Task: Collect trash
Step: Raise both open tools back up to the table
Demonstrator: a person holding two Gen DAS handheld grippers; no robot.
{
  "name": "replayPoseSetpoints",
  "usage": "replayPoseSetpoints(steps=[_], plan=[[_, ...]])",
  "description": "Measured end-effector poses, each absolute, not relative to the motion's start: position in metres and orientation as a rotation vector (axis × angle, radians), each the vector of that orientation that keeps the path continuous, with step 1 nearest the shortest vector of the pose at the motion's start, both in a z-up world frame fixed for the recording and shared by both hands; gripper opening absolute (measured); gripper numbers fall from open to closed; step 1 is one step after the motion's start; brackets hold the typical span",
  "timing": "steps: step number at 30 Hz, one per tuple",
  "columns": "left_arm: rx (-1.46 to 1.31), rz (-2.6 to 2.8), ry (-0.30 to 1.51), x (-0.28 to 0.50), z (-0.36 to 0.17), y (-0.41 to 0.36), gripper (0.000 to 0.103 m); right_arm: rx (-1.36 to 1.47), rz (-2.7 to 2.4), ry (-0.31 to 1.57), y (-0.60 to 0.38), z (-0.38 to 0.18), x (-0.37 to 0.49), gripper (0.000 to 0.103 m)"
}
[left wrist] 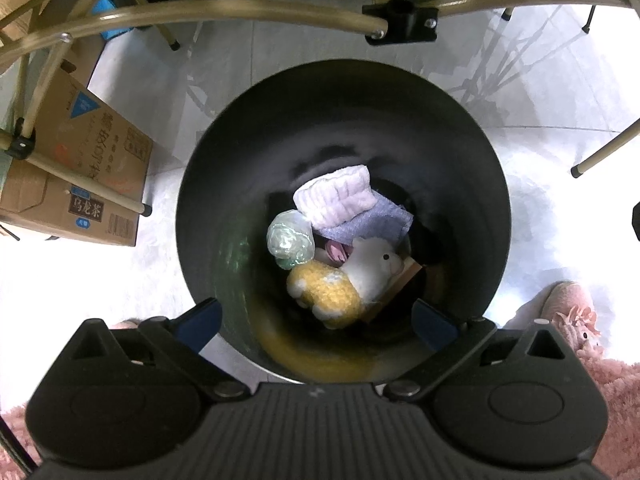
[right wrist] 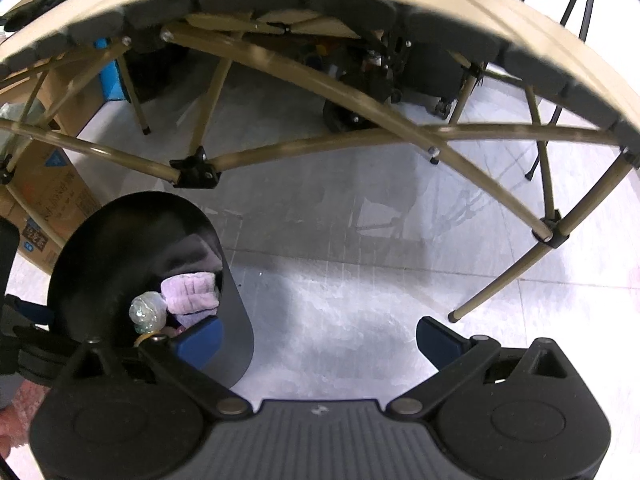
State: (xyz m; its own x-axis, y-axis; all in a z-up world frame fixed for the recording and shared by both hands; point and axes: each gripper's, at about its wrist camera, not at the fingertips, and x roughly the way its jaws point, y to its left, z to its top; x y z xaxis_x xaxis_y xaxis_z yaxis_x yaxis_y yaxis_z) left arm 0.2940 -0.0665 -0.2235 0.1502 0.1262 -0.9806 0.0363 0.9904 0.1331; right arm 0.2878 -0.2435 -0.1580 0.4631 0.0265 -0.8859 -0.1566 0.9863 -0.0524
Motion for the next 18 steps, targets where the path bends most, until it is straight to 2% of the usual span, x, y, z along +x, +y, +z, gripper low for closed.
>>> replayPoseSetpoints(steps=[9,18], plan=[[0.139,0.062,1.336,0.280,-0.195,-0.059,0.103,-0.149,0.158,0.979,-0.241,-0.126,0.270,0.103],[0.158,0.089,1.158,0.262,-0.148,-0.051,0.103,-0.123,0.199,0.883,-0.245,-0.096,0.257,0.103]])
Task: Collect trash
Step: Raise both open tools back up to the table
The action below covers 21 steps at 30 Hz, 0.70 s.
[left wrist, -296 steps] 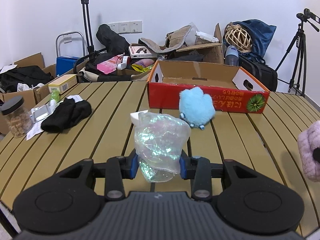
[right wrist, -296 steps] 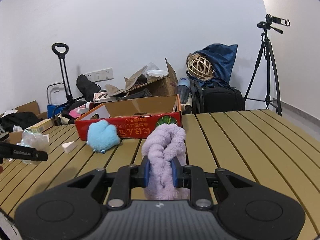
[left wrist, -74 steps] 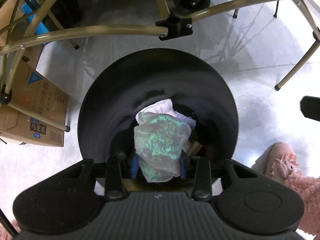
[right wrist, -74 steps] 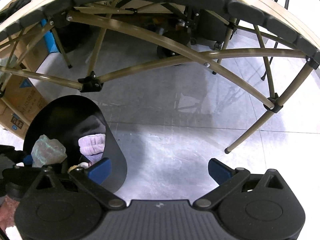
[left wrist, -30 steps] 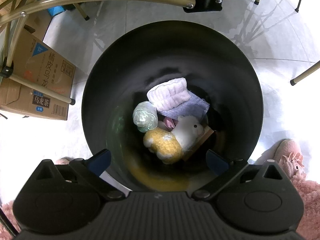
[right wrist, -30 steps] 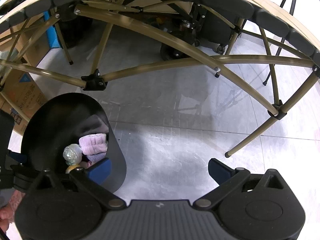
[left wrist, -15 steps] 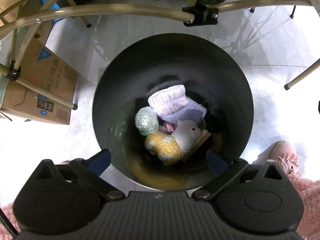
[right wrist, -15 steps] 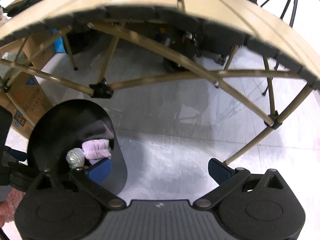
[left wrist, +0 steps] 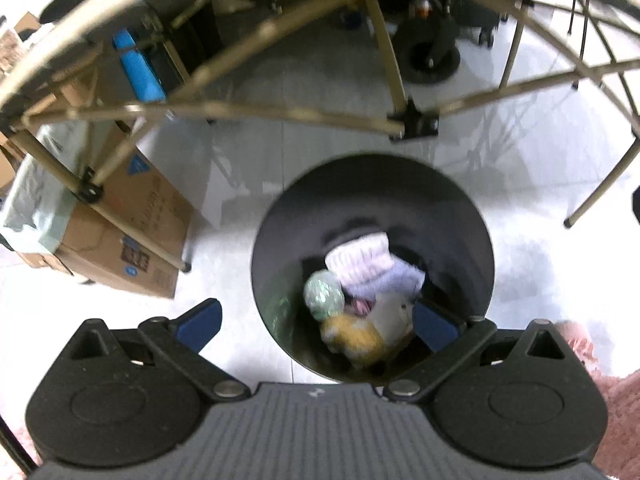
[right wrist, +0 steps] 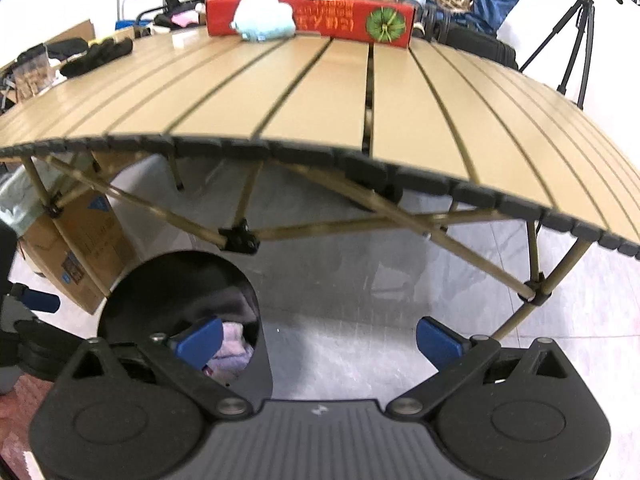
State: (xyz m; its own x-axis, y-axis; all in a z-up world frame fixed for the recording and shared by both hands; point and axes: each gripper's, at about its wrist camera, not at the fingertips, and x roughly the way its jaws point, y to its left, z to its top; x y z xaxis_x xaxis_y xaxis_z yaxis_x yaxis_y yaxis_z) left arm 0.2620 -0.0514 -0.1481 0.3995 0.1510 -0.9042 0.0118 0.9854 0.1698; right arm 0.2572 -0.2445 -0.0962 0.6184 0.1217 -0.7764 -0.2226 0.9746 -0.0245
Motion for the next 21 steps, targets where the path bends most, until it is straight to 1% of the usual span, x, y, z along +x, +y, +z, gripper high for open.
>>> replayPoseSetpoints(steps=[6,10,21], plan=[[0.144,0.087,1.005,0.245,-0.111,-0.047,0.103,-0.120,0.239,0.811,-0.239,-0.075,0.249,0.103],[0.123,0.089,0.935,0.239,-0.090,-0.044,0.103,-0.130,0.272,0.748,-0.232,-0.054,0.243,0.103],[0.059,0.113,0.726,0.246,-0.025,-0.033,0.103,-0.114,0.323,0.609,-0.222,-0.005,0.248,0.103]])
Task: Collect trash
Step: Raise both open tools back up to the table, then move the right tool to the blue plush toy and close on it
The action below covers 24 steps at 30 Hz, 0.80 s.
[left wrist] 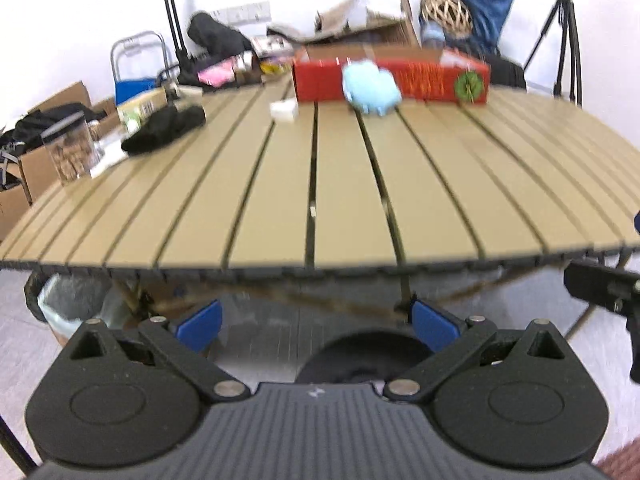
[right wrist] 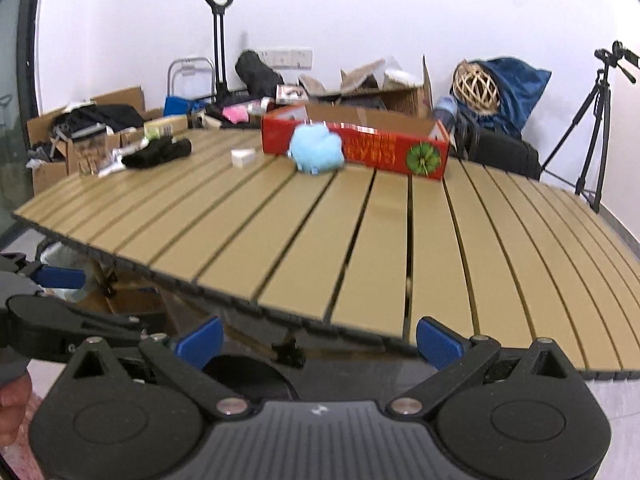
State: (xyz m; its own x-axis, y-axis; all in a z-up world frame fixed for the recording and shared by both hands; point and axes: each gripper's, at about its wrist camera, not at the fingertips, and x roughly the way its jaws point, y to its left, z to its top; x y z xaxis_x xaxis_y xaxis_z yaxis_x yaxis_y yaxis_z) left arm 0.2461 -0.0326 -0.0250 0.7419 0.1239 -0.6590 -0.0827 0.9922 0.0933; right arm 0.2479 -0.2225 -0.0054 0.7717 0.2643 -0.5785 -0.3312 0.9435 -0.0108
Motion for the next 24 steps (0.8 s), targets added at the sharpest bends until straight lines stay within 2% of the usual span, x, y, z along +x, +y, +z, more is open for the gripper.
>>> replayPoseSetpoints(steps=[10,24], plan=[[0.018,0.152,0.607,0.271,0.007,-0.026,0.103,-0.067,0.328,0.494,-0.221,0.032,0.267,0.103],[0.003,0.230,0.539,0.318,0.018,-0.006,0.103,-0.034,0.356,0.435,-0.203,0.036,0.314,0.103]])
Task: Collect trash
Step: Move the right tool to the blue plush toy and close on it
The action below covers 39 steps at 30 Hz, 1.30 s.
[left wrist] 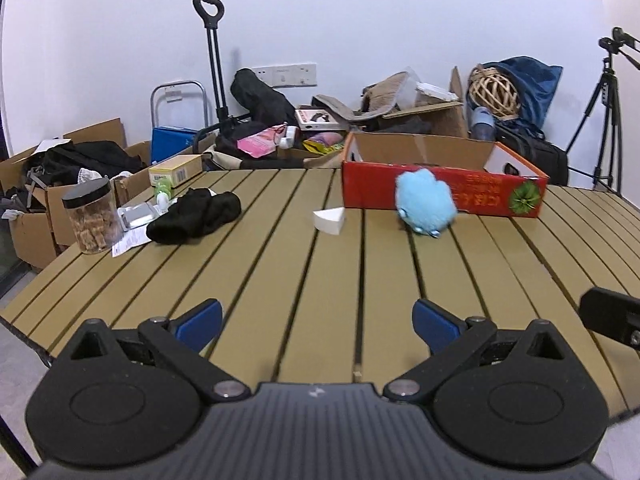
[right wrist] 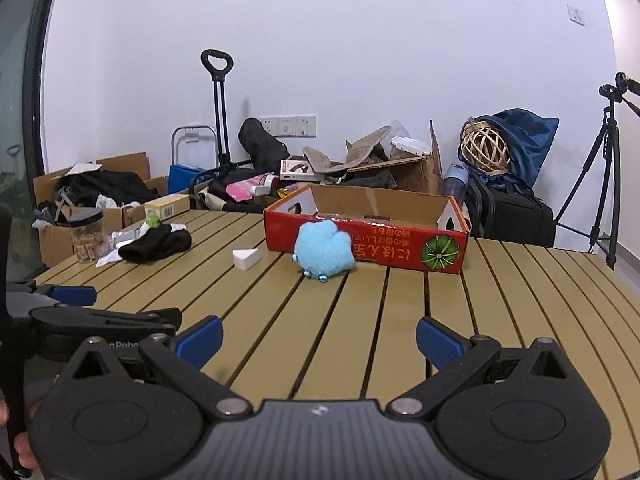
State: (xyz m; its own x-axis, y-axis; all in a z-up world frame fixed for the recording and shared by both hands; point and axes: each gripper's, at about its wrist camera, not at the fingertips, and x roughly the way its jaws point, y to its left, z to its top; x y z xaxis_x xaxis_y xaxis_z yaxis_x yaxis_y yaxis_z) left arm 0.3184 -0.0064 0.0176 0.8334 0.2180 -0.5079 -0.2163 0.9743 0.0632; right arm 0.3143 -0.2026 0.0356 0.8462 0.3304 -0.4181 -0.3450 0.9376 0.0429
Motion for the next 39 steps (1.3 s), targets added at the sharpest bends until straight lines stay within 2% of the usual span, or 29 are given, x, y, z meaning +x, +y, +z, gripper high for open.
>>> replayPoseSetpoints(steps=[13,26,39], plan=[[-0.019,0.244,0.497,0.377,0.019,0.032,0.103,-0.005,0.334,0.403,-0.172,0.015,0.392,0.103],[0.007,0.214,0.509,0.451,0.007,0.066,0.103,0.070,0.277,0.542,-0.124,-0.003,0.524,0.103],[-0.067,0.177,0.534,0.477,-0.003,0.104,0.103,0.138,0.228,0.611,-0.104,-0.033,0.595,0.103]])
